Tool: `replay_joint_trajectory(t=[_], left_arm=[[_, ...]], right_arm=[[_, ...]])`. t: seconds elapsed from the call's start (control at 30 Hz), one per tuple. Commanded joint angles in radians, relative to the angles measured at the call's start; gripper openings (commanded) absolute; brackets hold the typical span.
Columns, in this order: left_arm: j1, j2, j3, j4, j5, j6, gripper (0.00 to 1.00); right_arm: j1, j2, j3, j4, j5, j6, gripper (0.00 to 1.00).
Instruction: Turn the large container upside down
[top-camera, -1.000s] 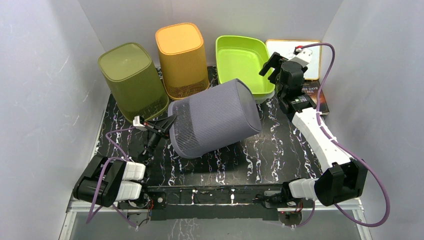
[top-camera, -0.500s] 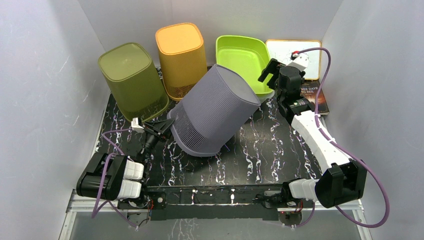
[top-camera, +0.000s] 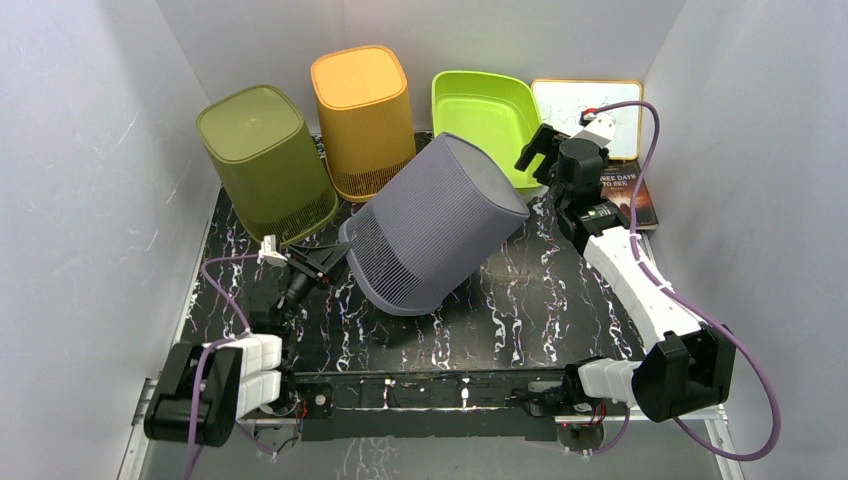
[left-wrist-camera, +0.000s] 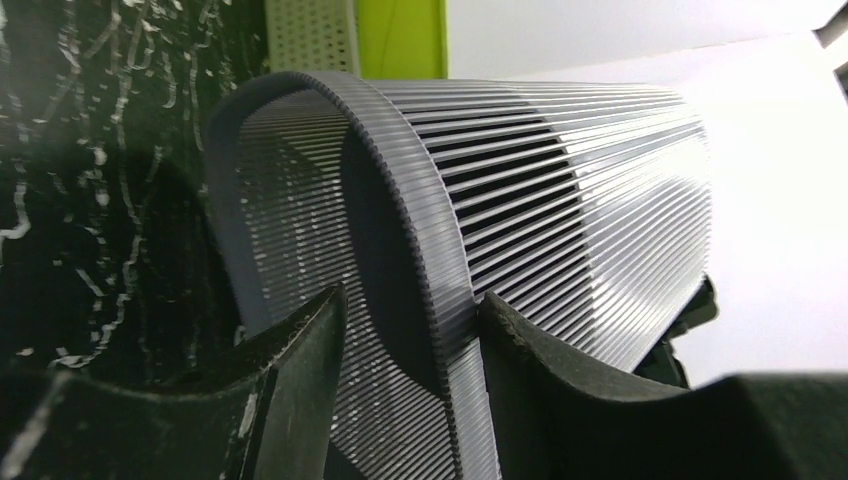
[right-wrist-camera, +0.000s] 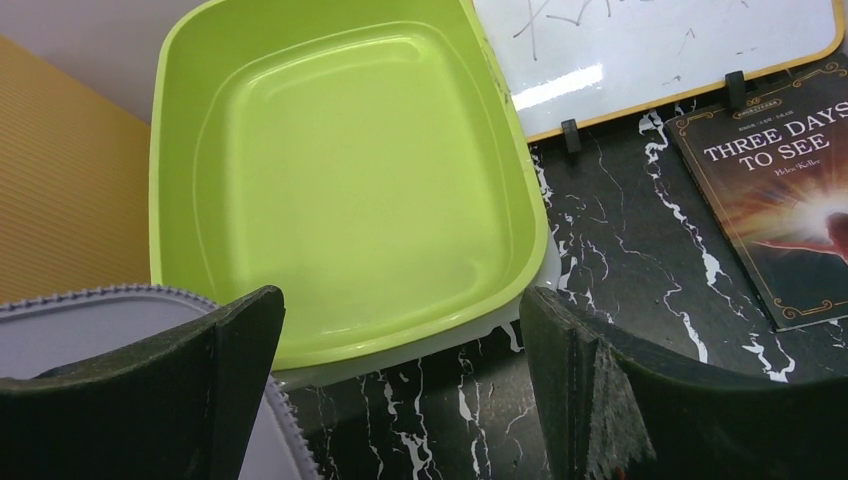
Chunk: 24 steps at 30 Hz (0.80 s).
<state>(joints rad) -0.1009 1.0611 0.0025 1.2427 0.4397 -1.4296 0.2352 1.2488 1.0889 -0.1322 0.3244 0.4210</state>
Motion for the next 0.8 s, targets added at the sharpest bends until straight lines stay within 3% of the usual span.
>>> replay_joint_trajectory(t=[0.0, 0.23, 0.6, 0.77], left_arm=[[0.02, -0.162, -0.139, -0.351, -0.013, 0.142, 0.49], [0.033, -0.295, -0.104, -0.651, -0.049, 0.223, 0.5], [0.033, -0.297, -0.053, -0.786, -0.079, 0.317, 0.52], [0.035, -0.302, 0.11, -1.084, -0.139, 0.51, 0.58]], right_arm=[[-0.004, -0.039, -0.014, 0.035, -0.018, -0.004, 0.87], [-0.004, -0.049, -0.033, 0.035, -0.027, 0.001, 0.87], [-0.004, -0.051, -0.047, 0.04, -0.034, 0.005, 0.87], [-0.004, -0.056, -0.061, 0.009, -0.049, 0.007, 0.87]])
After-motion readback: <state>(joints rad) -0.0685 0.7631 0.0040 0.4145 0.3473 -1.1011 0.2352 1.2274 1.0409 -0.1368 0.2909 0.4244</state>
